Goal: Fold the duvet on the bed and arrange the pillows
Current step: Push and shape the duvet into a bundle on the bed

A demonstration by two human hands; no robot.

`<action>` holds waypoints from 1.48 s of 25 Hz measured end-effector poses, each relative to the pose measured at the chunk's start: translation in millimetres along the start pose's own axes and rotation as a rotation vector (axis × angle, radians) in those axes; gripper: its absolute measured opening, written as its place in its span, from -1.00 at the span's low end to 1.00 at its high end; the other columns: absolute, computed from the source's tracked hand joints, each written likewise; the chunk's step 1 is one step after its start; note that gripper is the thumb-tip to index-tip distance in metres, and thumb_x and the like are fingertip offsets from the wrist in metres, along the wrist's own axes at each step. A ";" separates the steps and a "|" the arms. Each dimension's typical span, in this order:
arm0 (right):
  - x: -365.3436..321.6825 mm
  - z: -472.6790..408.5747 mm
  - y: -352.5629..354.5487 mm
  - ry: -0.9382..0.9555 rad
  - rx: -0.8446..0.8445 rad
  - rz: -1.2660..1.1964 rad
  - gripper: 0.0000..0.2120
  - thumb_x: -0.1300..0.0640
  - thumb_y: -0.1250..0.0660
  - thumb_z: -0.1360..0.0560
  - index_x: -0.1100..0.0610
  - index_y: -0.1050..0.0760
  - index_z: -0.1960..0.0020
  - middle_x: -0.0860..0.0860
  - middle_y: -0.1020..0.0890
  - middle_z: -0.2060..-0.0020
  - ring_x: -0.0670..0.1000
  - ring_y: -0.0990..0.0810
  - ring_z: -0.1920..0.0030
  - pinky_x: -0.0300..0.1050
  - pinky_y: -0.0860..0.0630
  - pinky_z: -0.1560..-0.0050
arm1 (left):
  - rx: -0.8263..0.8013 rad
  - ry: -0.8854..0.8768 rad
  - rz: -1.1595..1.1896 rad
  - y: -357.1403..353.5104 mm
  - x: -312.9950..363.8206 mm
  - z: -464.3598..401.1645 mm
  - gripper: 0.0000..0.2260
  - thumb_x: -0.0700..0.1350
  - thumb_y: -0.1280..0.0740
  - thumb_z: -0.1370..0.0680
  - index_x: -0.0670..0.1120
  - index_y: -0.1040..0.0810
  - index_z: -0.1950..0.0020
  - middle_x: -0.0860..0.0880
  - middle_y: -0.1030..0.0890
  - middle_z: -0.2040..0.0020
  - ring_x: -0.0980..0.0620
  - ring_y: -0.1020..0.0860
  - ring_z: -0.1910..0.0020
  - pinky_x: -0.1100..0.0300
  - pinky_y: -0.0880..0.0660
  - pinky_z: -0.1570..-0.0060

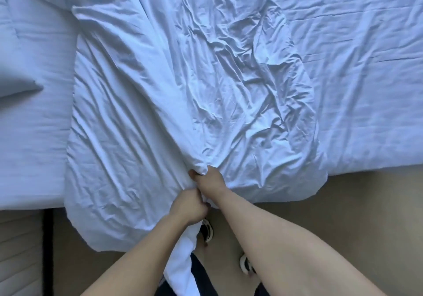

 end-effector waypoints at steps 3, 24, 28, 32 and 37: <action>6.0 -6.8 31.4 0.053 -0.113 -0.001 -0.86 0.02 -0.31 -0.59 0.06 -0.57 0.05 0.00 -0.65 0.12 0.06 -0.60 0.06 -0.01 -0.52 0.01 | 0.078 0.121 0.059 -10.0 30.1 -0.5 -0.87 -0.08 -0.30 -0.47 0.05 -0.43 0.27 0.05 -0.52 0.36 -0.07 -0.54 0.29 0.16 -0.25 0.45; 131.7 15.9 365.9 -0.006 0.210 0.208 -0.59 0.13 -0.37 -0.51 0.14 -0.39 -0.32 0.02 -0.55 -0.09 0.14 -0.56 -0.15 -0.08 -0.39 0.04 | -0.118 0.137 0.112 -172.1 292.7 -38.2 -0.72 -0.03 -0.20 -0.62 -0.18 -0.48 -0.23 -0.21 -0.56 -0.24 -0.26 -0.53 -0.23 -0.05 -0.50 -0.16; 64.8 21.9 353.7 0.255 0.286 0.253 -0.38 0.24 -0.31 -0.47 0.06 -0.26 -0.50 -0.02 -0.40 -0.34 0.04 -0.43 -0.33 -0.01 -0.45 -0.22 | 0.131 0.235 0.160 -118.3 242.3 -24.0 -0.66 -0.07 -0.18 -0.63 -0.17 -0.45 -0.36 -0.17 -0.47 -0.34 -0.19 -0.43 -0.34 -0.06 -0.42 -0.33; -11.1 0.3 308.2 0.505 0.329 0.668 -0.32 0.29 -0.30 -0.48 0.18 -0.22 -0.57 0.10 -0.22 -0.57 0.17 -0.21 -0.55 0.10 -0.25 -0.53 | 0.466 0.257 0.017 -44.8 195.4 -13.5 -0.48 0.00 -0.17 -0.62 -0.07 -0.25 -0.58 -0.12 -0.27 -0.55 -0.12 -0.21 -0.54 0.00 -0.20 -0.51; -69.7 -42.8 216.6 0.551 0.202 1.161 -0.41 0.15 -0.18 -0.58 0.12 -0.17 -0.59 0.10 0.00 -0.66 0.19 0.15 -0.65 0.22 0.17 -0.62 | 0.409 0.334 -0.116 50.1 99.0 -46.4 -0.28 0.33 -0.04 -0.61 0.17 0.23 -0.65 -0.10 0.30 -0.66 -0.19 0.32 -0.62 -0.30 0.19 -0.55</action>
Point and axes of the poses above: each hand's wrist, its own z-axis away from the middle knuckle, its own y-axis out of the back of the hand, x = y × z, the point moved 2 cm from there along -z, towards the middle knuckle
